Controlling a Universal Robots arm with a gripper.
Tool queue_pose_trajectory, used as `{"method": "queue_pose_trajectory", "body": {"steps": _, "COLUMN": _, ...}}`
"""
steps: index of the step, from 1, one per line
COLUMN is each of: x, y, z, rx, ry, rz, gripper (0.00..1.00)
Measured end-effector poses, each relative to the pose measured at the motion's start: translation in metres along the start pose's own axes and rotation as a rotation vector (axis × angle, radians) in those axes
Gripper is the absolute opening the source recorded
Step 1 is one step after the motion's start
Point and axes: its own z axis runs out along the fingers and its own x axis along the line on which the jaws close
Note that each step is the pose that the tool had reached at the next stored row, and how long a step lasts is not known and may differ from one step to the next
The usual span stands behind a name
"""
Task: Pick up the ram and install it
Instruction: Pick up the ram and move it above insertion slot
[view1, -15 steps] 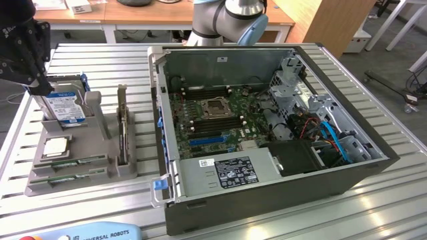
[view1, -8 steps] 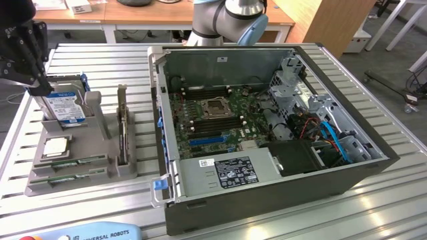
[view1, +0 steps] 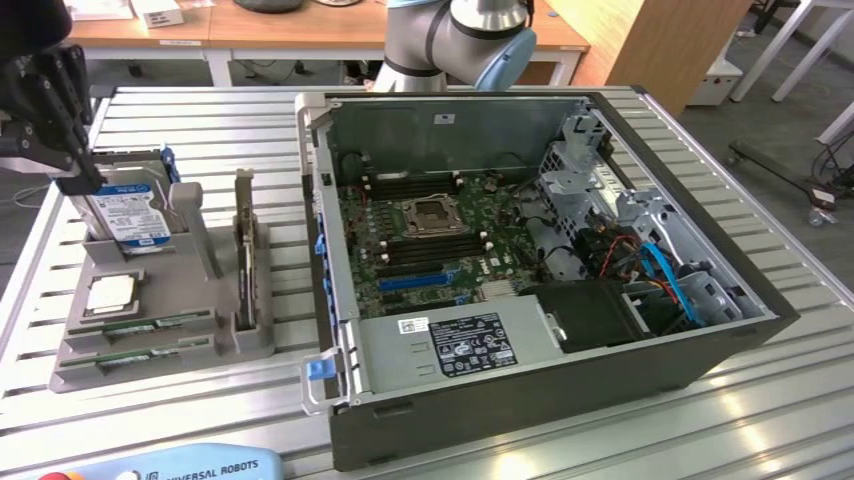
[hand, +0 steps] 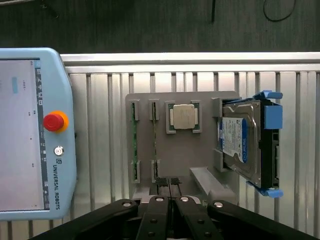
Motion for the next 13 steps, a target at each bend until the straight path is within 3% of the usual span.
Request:
{"method": "queue_pose_trajectory", "body": {"steps": 2, "x": 0.0000, "y": 0.0000, "z": 0.0000, "rx": -0.0002, "ry": 0.0024, "rz": -0.014, "gripper": 0.10}}
{"method": "queue_pose_trajectory", "body": {"steps": 8, "x": 0.0000, "y": 0.0000, "z": 0.0001, "rx": -0.0001, "ry": 0.0026, "rz": -0.018, "gripper": 0.10}}
{"method": "queue_pose_trajectory", "body": {"steps": 13, "x": 0.0000, "y": 0.0000, "z": 0.0004, "rx": -0.0003, "ry": 0.0036, "rz": -0.052, "gripper": 0.10}}
